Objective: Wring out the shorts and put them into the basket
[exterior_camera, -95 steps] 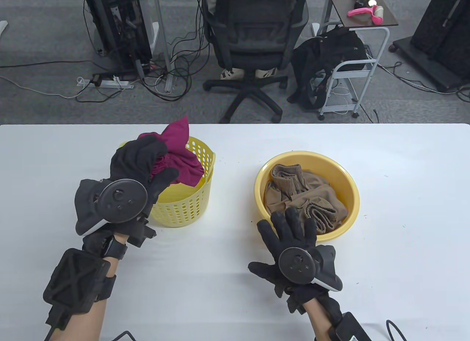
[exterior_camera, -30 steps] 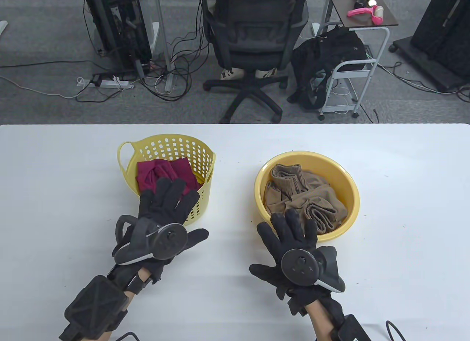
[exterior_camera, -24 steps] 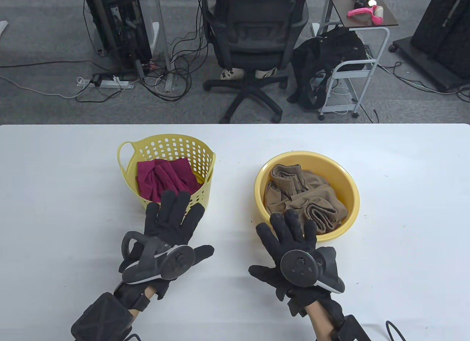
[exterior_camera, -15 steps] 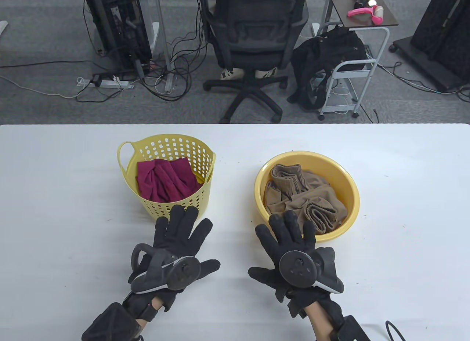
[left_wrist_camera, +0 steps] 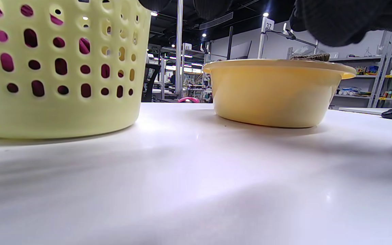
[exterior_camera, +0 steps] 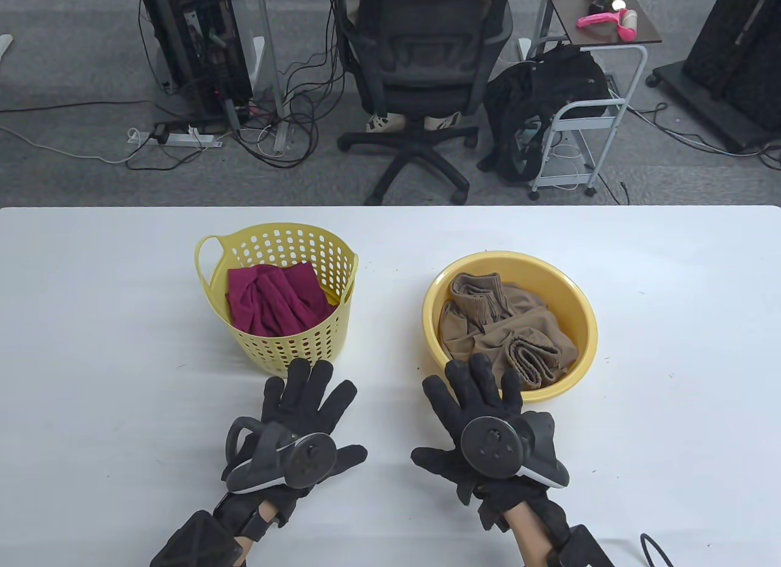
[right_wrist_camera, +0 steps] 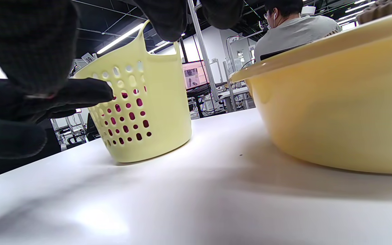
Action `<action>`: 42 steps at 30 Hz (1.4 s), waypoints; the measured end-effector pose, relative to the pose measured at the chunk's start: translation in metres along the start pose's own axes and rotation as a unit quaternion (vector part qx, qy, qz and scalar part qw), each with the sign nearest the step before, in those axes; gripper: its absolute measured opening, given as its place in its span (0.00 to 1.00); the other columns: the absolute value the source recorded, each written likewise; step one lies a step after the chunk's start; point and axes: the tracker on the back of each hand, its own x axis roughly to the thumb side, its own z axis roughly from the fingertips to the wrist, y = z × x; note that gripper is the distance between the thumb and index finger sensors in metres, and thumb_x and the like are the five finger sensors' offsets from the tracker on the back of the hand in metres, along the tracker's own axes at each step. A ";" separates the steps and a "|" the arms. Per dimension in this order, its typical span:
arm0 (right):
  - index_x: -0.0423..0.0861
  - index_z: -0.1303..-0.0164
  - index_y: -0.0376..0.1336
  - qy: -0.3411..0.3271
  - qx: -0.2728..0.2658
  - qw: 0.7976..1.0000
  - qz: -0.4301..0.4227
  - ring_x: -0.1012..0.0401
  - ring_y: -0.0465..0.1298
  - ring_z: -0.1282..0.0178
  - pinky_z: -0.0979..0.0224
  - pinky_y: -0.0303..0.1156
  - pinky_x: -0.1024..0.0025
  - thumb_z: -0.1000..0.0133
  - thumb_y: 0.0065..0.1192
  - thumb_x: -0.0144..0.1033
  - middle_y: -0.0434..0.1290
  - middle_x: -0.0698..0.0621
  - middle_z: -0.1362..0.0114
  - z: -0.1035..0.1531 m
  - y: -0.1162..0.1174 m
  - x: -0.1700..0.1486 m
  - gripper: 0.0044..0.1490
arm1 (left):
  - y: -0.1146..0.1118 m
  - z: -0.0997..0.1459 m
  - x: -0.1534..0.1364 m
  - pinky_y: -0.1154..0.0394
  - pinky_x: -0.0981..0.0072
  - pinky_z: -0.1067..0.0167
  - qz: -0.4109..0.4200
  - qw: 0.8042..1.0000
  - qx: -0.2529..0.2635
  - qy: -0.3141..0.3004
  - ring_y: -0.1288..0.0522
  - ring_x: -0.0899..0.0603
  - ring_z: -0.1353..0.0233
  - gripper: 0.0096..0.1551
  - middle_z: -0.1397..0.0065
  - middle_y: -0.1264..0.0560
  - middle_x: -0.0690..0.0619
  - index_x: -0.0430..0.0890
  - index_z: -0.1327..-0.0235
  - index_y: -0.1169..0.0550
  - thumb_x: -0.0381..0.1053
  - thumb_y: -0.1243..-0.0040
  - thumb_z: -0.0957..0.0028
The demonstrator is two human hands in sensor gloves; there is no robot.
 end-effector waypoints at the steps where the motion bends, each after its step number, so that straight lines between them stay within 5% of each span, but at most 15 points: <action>1: 0.43 0.16 0.50 0.000 0.001 1.000 0.001 0.31 0.39 0.17 0.30 0.35 0.20 0.52 0.69 0.71 0.46 0.32 0.15 0.000 0.000 0.000 0.64 | -0.001 0.000 -0.001 0.54 0.17 0.34 0.000 1.000 -0.003 0.000 0.55 0.16 0.16 0.57 0.10 0.54 0.29 0.48 0.13 0.47 0.77 0.44 0.46; 16: 0.43 0.15 0.49 0.003 0.022 0.999 0.022 0.31 0.38 0.17 0.29 0.36 0.20 0.50 0.67 0.71 0.44 0.32 0.15 -0.004 -0.005 0.004 0.64 | 0.001 0.005 -0.009 0.54 0.16 0.34 0.001 1.000 -0.006 0.006 0.55 0.16 0.16 0.57 0.10 0.54 0.29 0.48 0.13 0.47 0.76 0.43 0.46; 25: 0.43 0.15 0.48 0.019 0.034 0.999 0.031 0.30 0.39 0.17 0.29 0.37 0.20 0.50 0.67 0.72 0.44 0.31 0.15 -0.014 -0.043 -0.005 0.65 | 0.006 0.009 -0.016 0.54 0.16 0.34 0.003 1.000 0.002 0.014 0.56 0.17 0.16 0.57 0.10 0.54 0.30 0.48 0.13 0.47 0.76 0.43 0.47; 33: 0.43 0.15 0.47 0.060 0.050 0.996 0.053 0.30 0.40 0.17 0.28 0.39 0.20 0.49 0.66 0.72 0.43 0.32 0.15 -0.024 -0.082 -0.032 0.65 | 0.009 0.011 -0.015 0.54 0.16 0.34 0.002 1.000 0.007 0.008 0.56 0.16 0.16 0.57 0.10 0.54 0.30 0.49 0.13 0.47 0.76 0.43 0.47; 42: 0.42 0.15 0.47 0.136 0.090 0.984 0.071 0.30 0.42 0.17 0.26 0.45 0.23 0.49 0.66 0.72 0.44 0.31 0.15 -0.035 -0.088 -0.075 0.65 | 0.008 0.012 -0.015 0.54 0.16 0.34 0.001 1.000 0.008 0.003 0.56 0.16 0.16 0.57 0.10 0.54 0.30 0.49 0.13 0.48 0.76 0.43 0.46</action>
